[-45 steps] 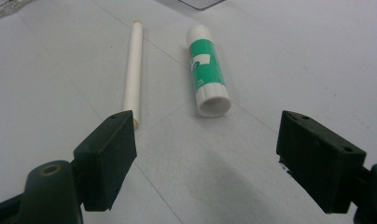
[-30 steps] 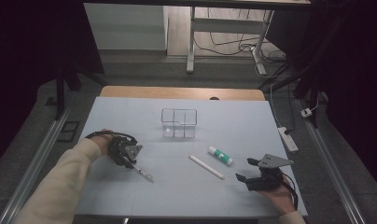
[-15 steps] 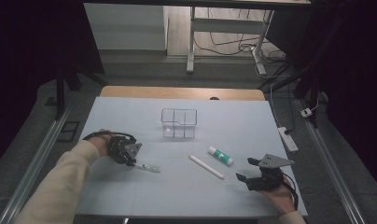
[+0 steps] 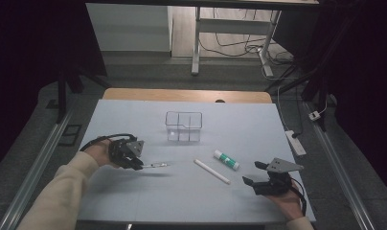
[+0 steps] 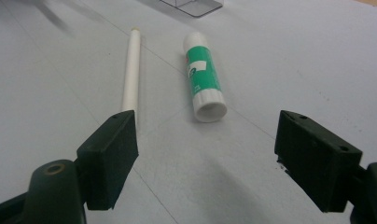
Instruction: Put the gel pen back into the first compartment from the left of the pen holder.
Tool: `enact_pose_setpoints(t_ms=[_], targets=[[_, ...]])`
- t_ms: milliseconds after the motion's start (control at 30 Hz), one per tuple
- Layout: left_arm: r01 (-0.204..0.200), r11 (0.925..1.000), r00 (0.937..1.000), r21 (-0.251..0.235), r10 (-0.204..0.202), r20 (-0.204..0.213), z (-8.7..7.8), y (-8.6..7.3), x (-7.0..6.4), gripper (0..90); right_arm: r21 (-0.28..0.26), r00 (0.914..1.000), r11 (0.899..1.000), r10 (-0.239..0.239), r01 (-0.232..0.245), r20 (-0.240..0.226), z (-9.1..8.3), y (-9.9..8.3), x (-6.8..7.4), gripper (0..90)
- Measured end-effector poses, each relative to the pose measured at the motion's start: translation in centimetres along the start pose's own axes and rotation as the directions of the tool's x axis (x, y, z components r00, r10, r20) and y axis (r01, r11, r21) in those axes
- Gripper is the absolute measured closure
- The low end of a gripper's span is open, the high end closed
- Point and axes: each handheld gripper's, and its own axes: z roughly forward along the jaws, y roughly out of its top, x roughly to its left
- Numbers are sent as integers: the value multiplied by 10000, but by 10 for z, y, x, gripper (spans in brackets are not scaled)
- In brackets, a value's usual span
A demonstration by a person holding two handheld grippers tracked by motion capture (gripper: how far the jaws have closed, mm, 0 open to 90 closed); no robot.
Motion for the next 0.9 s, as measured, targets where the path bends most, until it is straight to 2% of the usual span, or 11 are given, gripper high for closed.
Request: enact_pose_setpoints(t_ms=[200,300,433,533,600,633,667,700,733,767,900], targets=[[550,9974,9980,-469,-563,-271,1,0,-10,798,-22,10000,10000,29,-29,-48,0,0,0,208],[1032,9902,9933,-938,-1076,-423,1,3,-19,798,-32,10000,10000,46,-46,-56,1,0,1,208],[1307,9840,9885,-1213,-1388,-607,-1,7,-25,798,-51,10000,10000,57,-58,-62,1,0,1,208],[1657,9711,9800,-1715,-1817,-817,-5,9,-30,798,-104,9998,9999,40,-42,-170,1,1,1,208],[1948,9566,9705,-2167,-2199,-985,-8,10,-34,798,-120,9999,9999,2,-4,-163,1,1,2,208],[1948,9566,9705,-2167,-2199,-985,-8,10,-34,798,-122,9999,9999,9,-11,-160,1,1,2,208],[2237,9471,9605,-2302,-2544,-1130,-8,11,-37,798,-148,9999,9999,31,-33,-141,2,1,2,208],[2237,9471,9605,-2302,-2544,-1130,-8,11,-37,798,-148,9999,9999,31,-33,-141,2,1,2,208],[2488,9366,9512,-2469,-2843,-1199,-8,11,-39,798,-159,9999,9999,24,-25,-111,2,1,2,208],[2488,9366,9512,-2469,-2843,-1199,-8,11,-39,798,-109,10000,9999,8,-8,-68,2,1,2,208],[2898,9151,9353,-2802,-3329,-1198,-8,10,-40,798,-101,9999,9999,-7,6,-124,1,2,3,208]])
